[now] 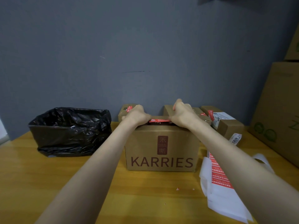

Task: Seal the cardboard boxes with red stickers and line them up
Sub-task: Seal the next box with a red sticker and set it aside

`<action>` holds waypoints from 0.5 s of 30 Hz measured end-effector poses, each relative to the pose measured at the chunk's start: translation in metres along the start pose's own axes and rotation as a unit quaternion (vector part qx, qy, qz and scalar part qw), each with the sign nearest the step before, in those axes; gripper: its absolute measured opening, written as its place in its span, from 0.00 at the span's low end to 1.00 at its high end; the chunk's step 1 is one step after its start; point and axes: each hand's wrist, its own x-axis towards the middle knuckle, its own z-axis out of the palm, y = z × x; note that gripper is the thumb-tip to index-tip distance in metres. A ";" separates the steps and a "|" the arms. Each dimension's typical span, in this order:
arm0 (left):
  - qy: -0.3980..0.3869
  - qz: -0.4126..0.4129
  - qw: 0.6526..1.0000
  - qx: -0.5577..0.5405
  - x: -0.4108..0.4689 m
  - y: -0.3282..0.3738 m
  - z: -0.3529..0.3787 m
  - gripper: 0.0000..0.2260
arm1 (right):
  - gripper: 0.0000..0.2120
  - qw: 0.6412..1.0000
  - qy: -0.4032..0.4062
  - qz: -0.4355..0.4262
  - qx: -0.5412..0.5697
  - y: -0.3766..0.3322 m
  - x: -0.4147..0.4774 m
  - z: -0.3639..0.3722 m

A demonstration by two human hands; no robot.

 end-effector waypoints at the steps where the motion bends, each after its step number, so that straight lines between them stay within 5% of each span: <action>1: -0.001 -0.001 1.000 0.005 0.000 0.000 0.000 0.11 | 0.20 1.000 0.000 -0.002 -0.002 0.000 0.000 0.000; 10: 0.015 0.016 0.998 0.064 -0.006 0.001 0.002 0.15 | 0.11 0.996 0.033 -0.071 -0.049 0.000 -0.009 0.009; 15: 0.036 0.028 0.994 0.102 -0.010 0.003 0.005 0.15 | 0.16 0.990 0.052 -0.078 -0.104 -0.004 -0.013 0.006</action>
